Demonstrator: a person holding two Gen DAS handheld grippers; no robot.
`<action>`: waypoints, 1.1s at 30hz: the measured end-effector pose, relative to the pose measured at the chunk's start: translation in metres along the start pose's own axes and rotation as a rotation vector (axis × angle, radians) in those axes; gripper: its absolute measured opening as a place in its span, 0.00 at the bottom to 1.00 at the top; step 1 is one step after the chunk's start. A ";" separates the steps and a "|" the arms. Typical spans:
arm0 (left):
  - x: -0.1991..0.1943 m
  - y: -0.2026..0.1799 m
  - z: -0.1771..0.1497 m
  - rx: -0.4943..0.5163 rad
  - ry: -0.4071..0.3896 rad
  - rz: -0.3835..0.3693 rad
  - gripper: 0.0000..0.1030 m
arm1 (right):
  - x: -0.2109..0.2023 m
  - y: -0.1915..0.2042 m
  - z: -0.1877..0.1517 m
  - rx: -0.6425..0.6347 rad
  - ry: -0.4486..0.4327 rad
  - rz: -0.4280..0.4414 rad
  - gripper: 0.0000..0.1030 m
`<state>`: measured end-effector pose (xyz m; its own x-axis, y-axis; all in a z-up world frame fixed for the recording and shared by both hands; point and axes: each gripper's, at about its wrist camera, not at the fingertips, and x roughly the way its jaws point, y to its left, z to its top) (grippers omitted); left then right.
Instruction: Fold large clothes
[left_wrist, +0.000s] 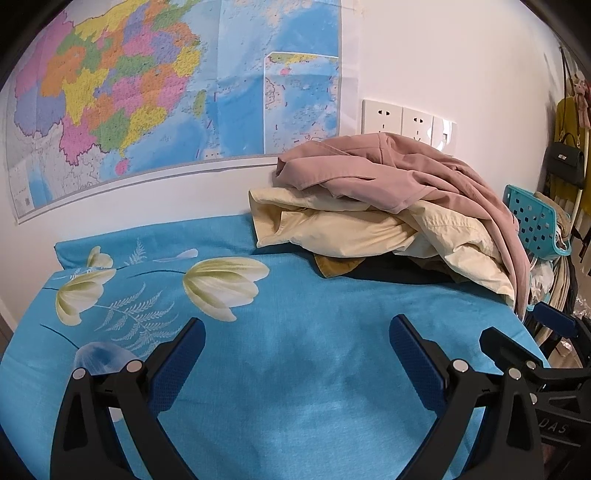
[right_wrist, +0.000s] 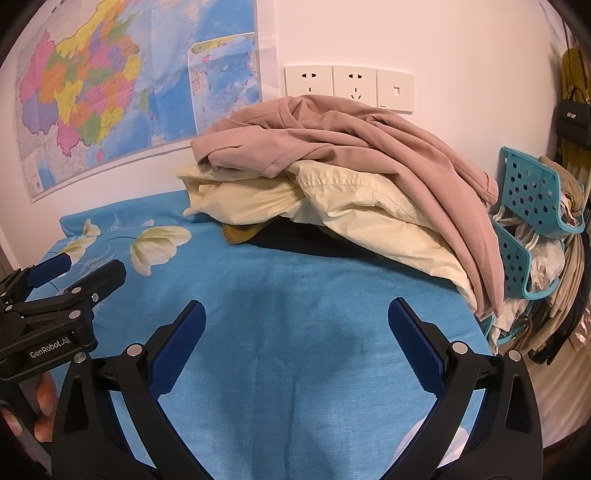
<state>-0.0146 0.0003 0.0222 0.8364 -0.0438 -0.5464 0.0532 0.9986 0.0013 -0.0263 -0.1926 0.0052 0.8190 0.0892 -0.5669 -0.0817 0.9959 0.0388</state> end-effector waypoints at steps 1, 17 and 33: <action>0.000 0.000 0.000 0.001 -0.001 -0.001 0.94 | 0.000 0.000 0.000 -0.001 -0.002 0.001 0.95; 0.000 -0.003 0.003 -0.005 -0.001 -0.006 0.94 | 0.001 -0.002 0.003 -0.007 -0.003 -0.001 0.95; 0.007 0.000 0.005 -0.017 0.008 -0.012 0.94 | 0.006 -0.003 0.013 -0.025 -0.009 -0.010 0.95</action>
<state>-0.0063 0.0003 0.0226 0.8311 -0.0561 -0.5533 0.0540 0.9983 -0.0201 -0.0143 -0.1948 0.0123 0.8251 0.0795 -0.5593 -0.0874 0.9961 0.0126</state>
